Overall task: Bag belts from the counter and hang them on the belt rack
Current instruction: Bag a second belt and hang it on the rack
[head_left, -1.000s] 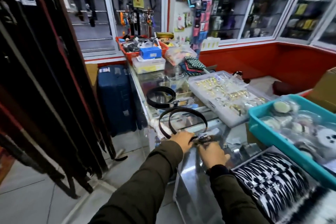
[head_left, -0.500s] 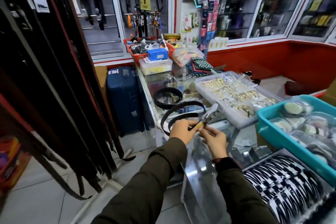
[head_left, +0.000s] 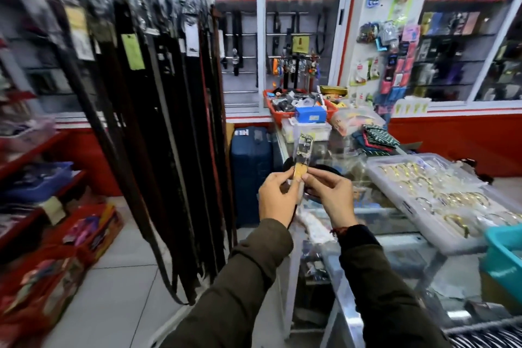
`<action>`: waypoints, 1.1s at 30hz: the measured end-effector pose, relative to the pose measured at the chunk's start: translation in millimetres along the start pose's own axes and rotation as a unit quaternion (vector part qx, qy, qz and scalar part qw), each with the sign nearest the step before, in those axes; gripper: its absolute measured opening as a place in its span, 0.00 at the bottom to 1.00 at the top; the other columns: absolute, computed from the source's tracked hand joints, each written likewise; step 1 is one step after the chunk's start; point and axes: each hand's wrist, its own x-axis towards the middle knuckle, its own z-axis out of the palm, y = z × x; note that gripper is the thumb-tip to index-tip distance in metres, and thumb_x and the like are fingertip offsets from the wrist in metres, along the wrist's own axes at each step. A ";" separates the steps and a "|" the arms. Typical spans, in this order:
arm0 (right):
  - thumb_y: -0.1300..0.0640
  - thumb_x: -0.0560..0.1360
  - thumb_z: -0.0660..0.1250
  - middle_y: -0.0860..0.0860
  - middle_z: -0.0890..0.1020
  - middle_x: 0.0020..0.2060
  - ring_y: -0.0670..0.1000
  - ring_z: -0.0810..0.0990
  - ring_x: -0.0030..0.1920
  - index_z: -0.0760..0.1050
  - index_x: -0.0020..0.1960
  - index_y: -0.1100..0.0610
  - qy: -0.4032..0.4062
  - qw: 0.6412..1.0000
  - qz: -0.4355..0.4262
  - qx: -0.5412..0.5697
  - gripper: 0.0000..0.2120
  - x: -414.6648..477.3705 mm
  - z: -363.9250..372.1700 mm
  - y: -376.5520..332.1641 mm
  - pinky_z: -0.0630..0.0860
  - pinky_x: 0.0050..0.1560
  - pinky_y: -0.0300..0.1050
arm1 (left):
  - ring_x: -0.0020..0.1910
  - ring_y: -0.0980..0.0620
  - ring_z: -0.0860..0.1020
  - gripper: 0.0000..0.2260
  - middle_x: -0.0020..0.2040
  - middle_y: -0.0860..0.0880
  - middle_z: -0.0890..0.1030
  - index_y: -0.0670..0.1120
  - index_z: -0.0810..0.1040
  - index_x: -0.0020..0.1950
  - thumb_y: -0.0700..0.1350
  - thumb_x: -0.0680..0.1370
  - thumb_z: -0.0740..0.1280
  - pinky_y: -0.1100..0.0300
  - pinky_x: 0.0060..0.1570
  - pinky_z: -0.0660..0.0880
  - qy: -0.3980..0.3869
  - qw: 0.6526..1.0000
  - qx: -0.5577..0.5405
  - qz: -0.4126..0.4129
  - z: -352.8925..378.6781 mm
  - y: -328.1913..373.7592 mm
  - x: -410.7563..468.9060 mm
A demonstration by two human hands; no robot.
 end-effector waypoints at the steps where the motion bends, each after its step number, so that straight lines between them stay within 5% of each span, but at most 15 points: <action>1: 0.60 0.73 0.75 0.58 0.88 0.48 0.57 0.87 0.51 0.85 0.56 0.62 -0.013 1.000 -0.014 -0.009 0.12 0.8 12.0 -4.4 0.83 0.53 0.51 | 0.51 0.56 0.78 0.14 0.59 0.49 0.79 0.46 0.81 0.64 0.48 0.80 0.68 0.68 0.53 0.76 0.014 1.000 0.019 0.005 -10.7 -0.3 2.0; 5: 0.61 0.73 0.75 0.53 0.89 0.45 0.50 0.87 0.49 0.86 0.51 0.56 -0.045 0.998 -0.041 0.013 0.07 1.7 57.3 -18.6 0.82 0.53 0.46 | 0.57 0.56 0.72 0.15 0.60 0.54 0.71 0.47 0.80 0.65 0.51 0.81 0.65 0.63 0.60 0.69 0.082 0.993 0.076 0.029 -49.0 1.5 12.7; 11: 0.63 0.75 0.72 0.53 0.88 0.49 0.48 0.86 0.50 0.84 0.55 0.55 -0.141 0.984 -0.032 0.102 0.10 6.0 118.1 -47.4 0.83 0.49 0.42 | 0.47 0.63 0.80 0.12 0.52 0.50 0.85 0.44 0.84 0.61 0.43 0.78 0.72 0.77 0.46 0.75 0.132 0.991 -0.028 0.010 -111.7 15.0 37.0; 20: 0.65 0.76 0.71 0.55 0.88 0.48 0.50 0.87 0.51 0.81 0.63 0.59 -0.257 0.951 -0.068 0.156 0.15 23.5 217.6 -110.9 0.82 0.49 0.40 | 0.51 0.55 0.86 0.11 0.49 0.49 0.88 0.44 0.86 0.56 0.43 0.74 0.75 0.53 0.57 0.82 0.229 0.964 -0.126 0.041 -212.3 41.2 84.6; 23: 0.63 0.75 0.72 0.59 0.87 0.50 0.54 0.86 0.54 0.82 0.62 0.60 -0.261 0.946 -0.103 0.162 0.15 27.4 256.0 -136.5 0.82 0.55 0.47 | 0.51 0.49 0.86 0.10 0.48 0.45 0.88 0.43 0.86 0.53 0.41 0.72 0.77 0.46 0.58 0.82 0.263 0.950 -0.162 0.049 -248.4 59.9 101.4; 33: 0.69 0.74 0.71 0.65 0.84 0.54 0.58 0.85 0.53 0.79 0.62 0.68 -0.273 0.924 -0.083 0.255 0.16 39.4 361.7 -216.2 0.84 0.52 0.45 | 0.48 0.48 0.86 0.13 0.51 0.39 0.86 0.38 0.85 0.56 0.39 0.73 0.76 0.61 0.45 0.83 0.315 0.934 -0.134 0.100 -347.1 119.4 159.3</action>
